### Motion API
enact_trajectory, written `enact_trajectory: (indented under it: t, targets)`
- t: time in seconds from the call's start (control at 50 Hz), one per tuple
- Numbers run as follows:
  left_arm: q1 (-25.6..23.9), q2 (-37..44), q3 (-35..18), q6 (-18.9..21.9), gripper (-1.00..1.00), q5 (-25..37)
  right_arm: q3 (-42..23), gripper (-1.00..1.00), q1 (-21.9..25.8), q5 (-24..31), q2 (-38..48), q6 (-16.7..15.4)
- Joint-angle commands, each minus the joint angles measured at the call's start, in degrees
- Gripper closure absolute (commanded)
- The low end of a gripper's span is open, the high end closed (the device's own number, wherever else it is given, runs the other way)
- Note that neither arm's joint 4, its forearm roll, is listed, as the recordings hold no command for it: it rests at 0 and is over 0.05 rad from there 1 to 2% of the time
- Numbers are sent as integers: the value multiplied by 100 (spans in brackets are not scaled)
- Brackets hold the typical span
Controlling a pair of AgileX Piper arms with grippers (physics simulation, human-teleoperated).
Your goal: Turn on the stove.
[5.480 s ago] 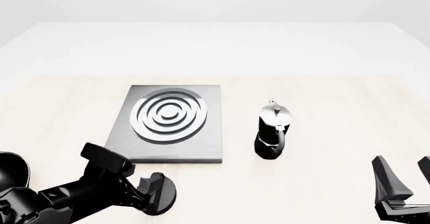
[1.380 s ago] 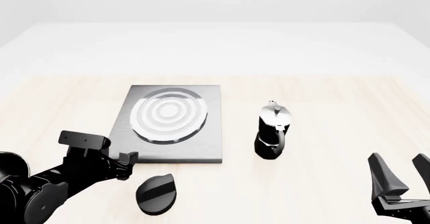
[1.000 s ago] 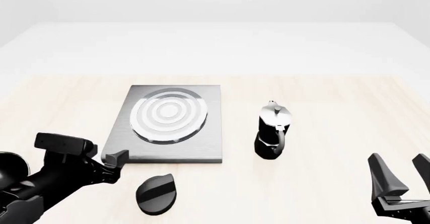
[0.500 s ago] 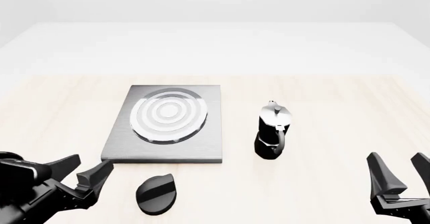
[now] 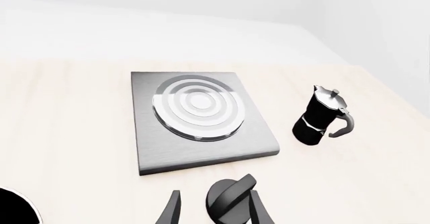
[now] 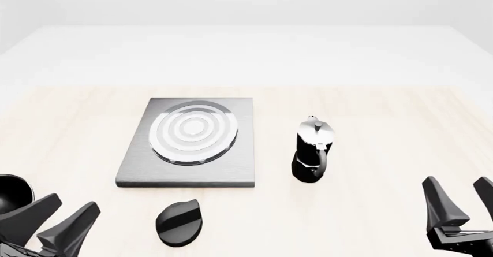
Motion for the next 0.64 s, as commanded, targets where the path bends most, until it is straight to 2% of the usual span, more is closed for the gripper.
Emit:
enact_trajectory:
  t: [0.02, 0.34, 0.48, 0.52, 0.64]
  targets:
    - [-5, -398, -29, 252, -100, 215, 0, -100, 14, 53, -67, 0]
    - [107, -400, 80, 404, -100, 99, 0, -100, 22, 74, -87, 9]
    - [212, -401, -66, 421, -100, 258, -1, -100, 20, 35, -49, 1]
    - [346, -401, -173, 533, -100, 330, 0, -100, 20, 23, -24, 4]
    - [648, -401, -223, 537, -100, 369, 1, -100, 32, -37, 56, 10]
